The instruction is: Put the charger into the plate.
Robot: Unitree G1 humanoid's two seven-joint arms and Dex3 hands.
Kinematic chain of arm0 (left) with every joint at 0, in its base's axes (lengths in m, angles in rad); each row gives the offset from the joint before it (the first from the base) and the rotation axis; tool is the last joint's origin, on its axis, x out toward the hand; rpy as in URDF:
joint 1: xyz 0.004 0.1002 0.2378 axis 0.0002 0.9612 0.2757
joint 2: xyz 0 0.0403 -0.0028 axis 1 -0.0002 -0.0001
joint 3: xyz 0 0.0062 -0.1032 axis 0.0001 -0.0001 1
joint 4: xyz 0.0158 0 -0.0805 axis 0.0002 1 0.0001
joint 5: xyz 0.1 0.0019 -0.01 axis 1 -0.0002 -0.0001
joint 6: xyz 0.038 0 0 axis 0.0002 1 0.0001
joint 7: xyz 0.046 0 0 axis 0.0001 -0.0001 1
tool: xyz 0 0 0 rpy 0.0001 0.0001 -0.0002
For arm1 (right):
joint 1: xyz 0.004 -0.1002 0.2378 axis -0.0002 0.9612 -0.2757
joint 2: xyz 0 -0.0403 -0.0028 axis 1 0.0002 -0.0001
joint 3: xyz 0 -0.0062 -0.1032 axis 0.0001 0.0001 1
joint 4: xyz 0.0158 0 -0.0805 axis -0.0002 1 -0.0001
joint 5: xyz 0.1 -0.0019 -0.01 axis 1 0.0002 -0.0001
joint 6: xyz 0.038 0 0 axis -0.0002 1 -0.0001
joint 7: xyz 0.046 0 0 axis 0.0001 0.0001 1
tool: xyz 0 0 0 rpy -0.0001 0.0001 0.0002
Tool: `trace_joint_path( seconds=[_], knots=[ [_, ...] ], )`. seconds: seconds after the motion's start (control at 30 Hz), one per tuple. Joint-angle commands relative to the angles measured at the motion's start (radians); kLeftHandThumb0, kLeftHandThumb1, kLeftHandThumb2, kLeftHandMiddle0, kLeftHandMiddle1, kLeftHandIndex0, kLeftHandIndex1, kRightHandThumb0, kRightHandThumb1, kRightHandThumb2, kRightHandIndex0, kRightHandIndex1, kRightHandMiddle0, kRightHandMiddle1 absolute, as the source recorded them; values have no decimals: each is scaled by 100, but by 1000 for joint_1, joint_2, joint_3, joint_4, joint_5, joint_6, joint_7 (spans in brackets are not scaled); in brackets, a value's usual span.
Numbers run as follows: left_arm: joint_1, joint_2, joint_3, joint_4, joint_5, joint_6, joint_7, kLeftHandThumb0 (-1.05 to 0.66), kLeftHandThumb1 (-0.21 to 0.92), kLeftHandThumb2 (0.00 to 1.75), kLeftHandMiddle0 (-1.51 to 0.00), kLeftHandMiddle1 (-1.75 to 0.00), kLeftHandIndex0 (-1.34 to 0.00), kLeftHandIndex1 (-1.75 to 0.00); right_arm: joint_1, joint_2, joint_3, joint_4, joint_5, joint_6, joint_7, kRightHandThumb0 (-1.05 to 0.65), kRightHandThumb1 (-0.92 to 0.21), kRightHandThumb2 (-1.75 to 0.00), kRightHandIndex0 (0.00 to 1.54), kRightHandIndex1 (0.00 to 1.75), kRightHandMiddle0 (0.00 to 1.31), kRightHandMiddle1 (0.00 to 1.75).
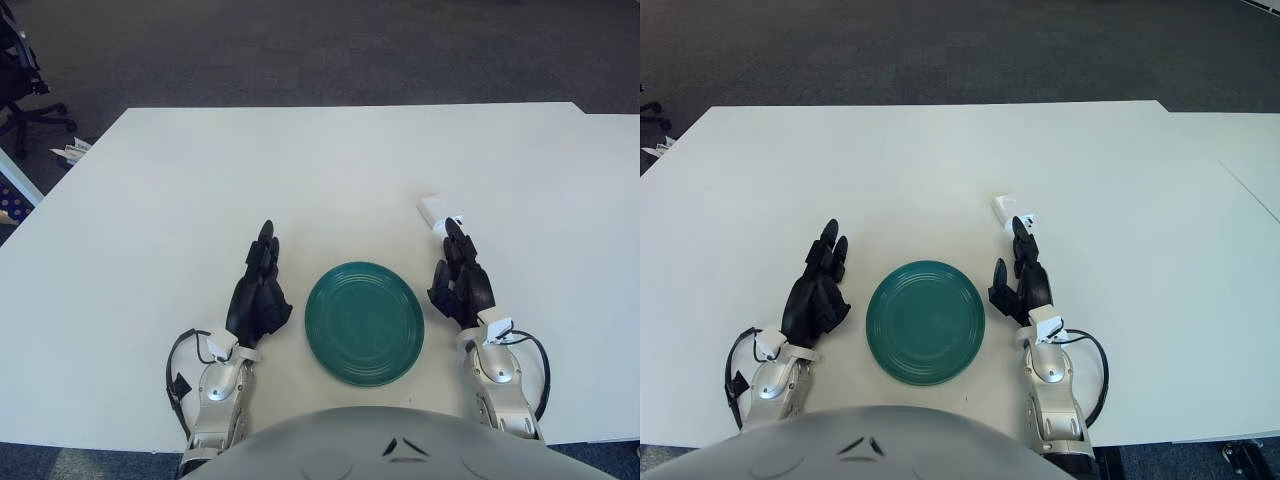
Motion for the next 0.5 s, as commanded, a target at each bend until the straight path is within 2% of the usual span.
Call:
trace_joint_path(
  seconds=[0.0, 0.47],
  knots=[
    [35, 6, -2, 51, 10, 34, 4, -105, 92, 99, 0, 0, 0, 0, 49, 2, 13, 29, 8, 68, 21, -103, -92, -111, 0, 0, 0, 0],
    [42, 16, 0, 37, -20, 37, -26, -105, 92, 106, 0, 0, 0, 0, 60, 9, 17, -9, 24, 121, 35, -102, -92, -119, 0, 0, 0, 0]
  ],
)
